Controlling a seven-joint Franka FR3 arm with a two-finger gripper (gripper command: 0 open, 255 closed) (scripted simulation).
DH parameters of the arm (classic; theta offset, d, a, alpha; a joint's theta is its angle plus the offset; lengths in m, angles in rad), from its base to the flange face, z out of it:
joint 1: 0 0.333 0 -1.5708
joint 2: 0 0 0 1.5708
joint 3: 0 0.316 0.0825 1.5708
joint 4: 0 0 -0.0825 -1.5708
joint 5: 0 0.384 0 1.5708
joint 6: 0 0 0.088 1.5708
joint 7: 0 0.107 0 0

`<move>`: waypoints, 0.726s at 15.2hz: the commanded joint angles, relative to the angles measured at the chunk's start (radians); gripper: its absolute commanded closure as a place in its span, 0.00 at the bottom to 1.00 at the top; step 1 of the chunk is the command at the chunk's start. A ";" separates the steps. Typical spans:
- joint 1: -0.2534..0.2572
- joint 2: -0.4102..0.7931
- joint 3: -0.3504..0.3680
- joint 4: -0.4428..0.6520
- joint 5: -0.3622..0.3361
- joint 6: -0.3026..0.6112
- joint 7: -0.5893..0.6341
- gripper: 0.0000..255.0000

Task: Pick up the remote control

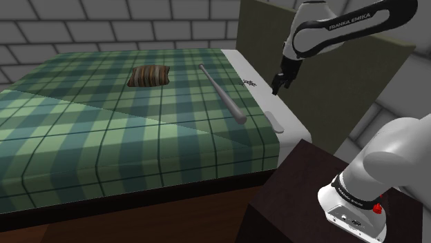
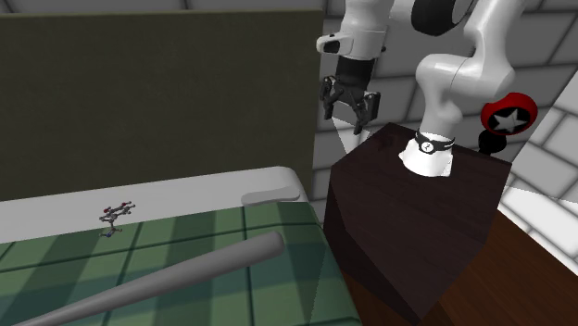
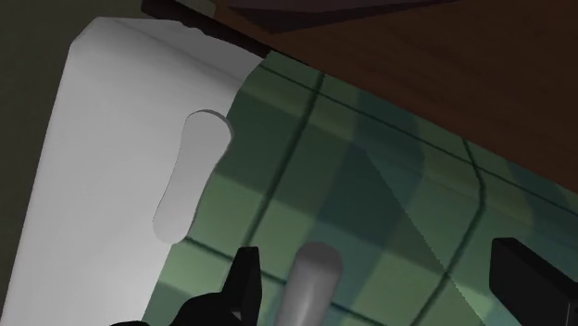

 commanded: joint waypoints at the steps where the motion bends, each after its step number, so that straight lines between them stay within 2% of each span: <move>1: -0.011 0.063 -0.023 0.001 0.004 0.059 -0.004 0.00; 6: -0.028 0.243 -0.075 0.036 0.043 0.189 -0.025 0.00; 11: -0.047 0.434 -0.115 0.098 0.125 0.298 -0.072 0.00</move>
